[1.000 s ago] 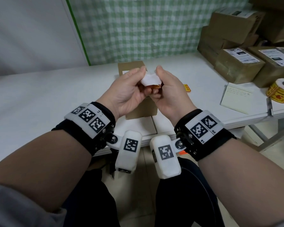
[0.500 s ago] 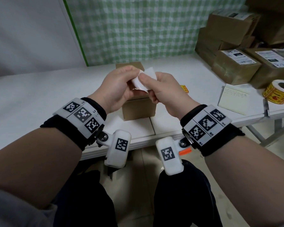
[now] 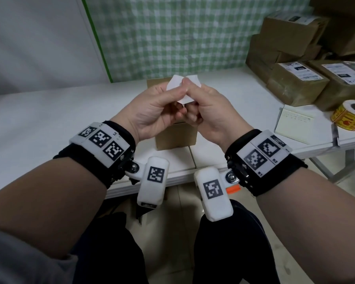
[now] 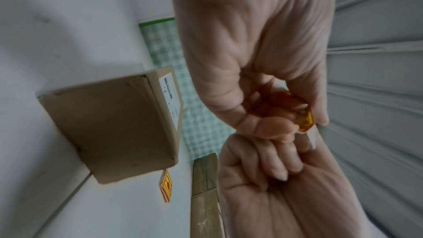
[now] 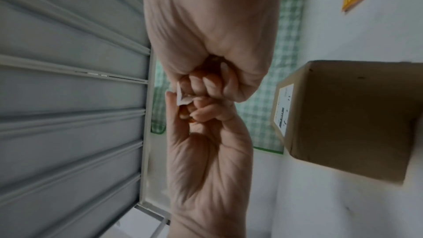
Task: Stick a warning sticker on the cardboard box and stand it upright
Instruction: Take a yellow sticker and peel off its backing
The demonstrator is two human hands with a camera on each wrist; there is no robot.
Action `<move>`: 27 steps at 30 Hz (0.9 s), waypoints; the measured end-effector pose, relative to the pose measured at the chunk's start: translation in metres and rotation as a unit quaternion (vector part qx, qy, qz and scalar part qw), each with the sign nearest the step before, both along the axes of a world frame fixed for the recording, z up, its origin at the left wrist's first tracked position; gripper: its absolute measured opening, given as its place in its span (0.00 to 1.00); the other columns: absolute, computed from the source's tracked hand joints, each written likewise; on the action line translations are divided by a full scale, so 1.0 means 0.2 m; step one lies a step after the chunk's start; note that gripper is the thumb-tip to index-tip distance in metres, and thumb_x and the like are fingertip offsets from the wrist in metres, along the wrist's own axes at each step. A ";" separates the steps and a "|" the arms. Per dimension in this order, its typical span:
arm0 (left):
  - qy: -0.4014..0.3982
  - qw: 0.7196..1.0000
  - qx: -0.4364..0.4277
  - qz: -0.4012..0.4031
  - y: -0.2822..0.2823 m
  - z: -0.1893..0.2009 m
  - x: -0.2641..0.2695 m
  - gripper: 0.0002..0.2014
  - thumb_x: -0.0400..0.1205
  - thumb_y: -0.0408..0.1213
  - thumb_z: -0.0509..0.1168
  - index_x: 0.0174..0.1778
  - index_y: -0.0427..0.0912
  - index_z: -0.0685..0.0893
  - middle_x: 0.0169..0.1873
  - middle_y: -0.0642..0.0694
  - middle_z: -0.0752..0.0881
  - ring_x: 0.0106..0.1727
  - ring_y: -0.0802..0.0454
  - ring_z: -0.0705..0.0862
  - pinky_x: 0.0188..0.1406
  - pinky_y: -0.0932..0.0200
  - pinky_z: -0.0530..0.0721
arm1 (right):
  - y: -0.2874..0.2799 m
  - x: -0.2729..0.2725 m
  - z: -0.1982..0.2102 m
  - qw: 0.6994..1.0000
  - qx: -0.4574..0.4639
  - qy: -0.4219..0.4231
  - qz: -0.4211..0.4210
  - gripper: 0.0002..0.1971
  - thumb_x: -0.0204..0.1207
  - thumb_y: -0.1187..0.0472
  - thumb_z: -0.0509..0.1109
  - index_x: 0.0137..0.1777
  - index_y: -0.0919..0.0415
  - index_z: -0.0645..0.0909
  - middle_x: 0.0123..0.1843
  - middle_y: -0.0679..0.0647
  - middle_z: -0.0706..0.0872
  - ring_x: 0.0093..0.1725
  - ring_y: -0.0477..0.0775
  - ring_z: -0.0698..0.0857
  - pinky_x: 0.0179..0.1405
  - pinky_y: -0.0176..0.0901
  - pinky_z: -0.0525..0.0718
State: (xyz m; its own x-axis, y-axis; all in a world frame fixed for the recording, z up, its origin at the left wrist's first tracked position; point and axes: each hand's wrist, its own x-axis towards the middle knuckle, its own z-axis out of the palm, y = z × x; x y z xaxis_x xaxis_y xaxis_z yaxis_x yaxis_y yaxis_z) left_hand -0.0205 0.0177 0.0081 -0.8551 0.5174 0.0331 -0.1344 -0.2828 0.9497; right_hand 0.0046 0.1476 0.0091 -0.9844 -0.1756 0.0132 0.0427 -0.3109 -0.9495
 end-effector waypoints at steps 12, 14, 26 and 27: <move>-0.095 0.978 0.168 -0.077 0.00 -0.03 -0.02 0.38 0.66 0.31 0.75 0.71 0.24 0.68 0.45 0.25 0.84 0.37 0.35 0.88 0.35 0.64 0.87 | 0.02 -0.03 -0.06 0.976 -0.203 -0.066 0.049 0.14 0.85 0.55 0.57 0.43 0.63 0.76 0.12 0.48 0.68 0.13 0.43 0.70 0.16 0.29 0.66; -0.101 0.975 0.186 -0.068 0.00 -0.04 -0.03 0.47 0.64 0.30 0.77 0.76 0.21 0.60 0.51 0.27 0.78 0.42 0.35 0.87 0.38 0.64 0.87 | 0.02 -0.04 -0.07 0.972 -0.219 -0.071 0.056 0.12 0.84 0.55 0.58 0.46 0.63 0.75 0.13 0.48 0.69 0.14 0.43 0.69 0.19 0.30 0.67; -0.165 0.955 0.236 0.075 0.05 -0.03 -0.03 0.04 0.77 0.23 0.57 0.42 0.32 0.76 0.41 0.33 0.81 0.26 0.48 0.87 0.27 0.65 0.87 | 0.08 -0.05 -0.06 0.940 -0.310 -0.132 0.054 0.14 0.83 0.60 0.59 0.46 0.71 0.80 0.37 0.62 0.86 0.28 0.50 0.86 0.22 0.29 0.79; -0.166 0.954 0.237 0.078 0.07 -0.03 -0.03 0.04 0.78 0.23 0.56 0.41 0.32 0.76 0.40 0.33 0.81 0.26 0.48 0.87 0.27 0.64 0.87 | 0.09 -0.05 -0.06 0.938 -0.315 -0.135 0.052 0.16 0.83 0.60 0.60 0.43 0.72 0.81 0.36 0.62 0.86 0.26 0.50 0.85 0.22 0.29 0.79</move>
